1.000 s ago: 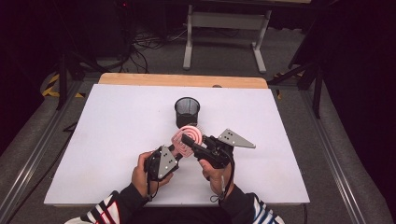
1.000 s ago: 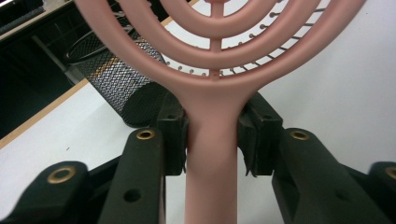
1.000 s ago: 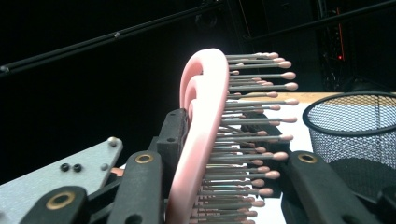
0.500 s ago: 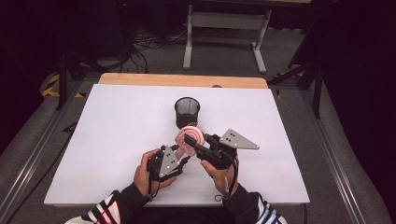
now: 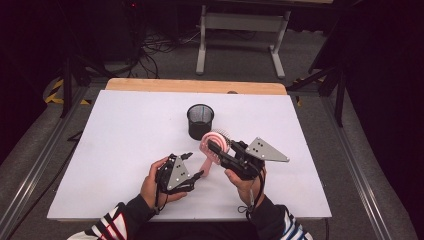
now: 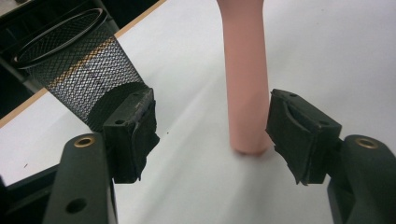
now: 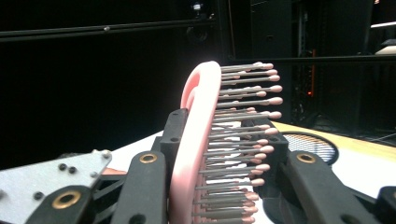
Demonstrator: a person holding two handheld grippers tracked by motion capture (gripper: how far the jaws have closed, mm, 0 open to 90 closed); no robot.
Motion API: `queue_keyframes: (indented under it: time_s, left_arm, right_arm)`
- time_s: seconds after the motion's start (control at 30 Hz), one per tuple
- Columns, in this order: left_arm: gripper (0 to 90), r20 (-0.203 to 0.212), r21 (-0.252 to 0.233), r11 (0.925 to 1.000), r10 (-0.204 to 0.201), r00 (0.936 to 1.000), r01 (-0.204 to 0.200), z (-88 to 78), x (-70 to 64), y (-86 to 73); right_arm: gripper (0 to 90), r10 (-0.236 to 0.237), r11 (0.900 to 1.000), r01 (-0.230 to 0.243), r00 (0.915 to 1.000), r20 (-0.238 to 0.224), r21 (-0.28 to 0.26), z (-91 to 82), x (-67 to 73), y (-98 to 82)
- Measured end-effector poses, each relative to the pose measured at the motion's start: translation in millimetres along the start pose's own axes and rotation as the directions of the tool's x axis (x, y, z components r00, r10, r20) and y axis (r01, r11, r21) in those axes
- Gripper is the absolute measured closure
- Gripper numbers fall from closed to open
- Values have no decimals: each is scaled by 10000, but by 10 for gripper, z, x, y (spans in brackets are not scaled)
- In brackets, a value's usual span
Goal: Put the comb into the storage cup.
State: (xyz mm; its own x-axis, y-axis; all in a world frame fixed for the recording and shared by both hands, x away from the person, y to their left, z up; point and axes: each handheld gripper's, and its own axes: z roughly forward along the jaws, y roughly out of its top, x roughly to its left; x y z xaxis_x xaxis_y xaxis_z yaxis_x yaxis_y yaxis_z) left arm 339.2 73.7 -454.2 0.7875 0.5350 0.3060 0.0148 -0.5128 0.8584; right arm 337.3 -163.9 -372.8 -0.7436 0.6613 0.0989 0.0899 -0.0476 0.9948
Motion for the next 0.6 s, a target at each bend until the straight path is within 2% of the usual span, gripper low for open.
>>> queue_keyframes:
  time_s: [0.17, 0.3, 0.6]
  left_arm:
    - [288, 147, -131, 9998, -114, 9998, 115, -51, 56, -15]
    - [236, 513, -602, 9974, -354, 9981, 384, -186, 159, -52]
    - [211, 411, -947, 9941, -494, 9979, 531, -363, 356, -118]
  right_arm:
    - [638, -95, 10000, 94, 9999, 144, 24, -43, -40, 20]
    - [639, -196, 9998, 196, 9996, 183, -8, -63, -50, 38]
    - [638, -250, 9997, 249, 9994, 244, 44, -81, -72, 49]
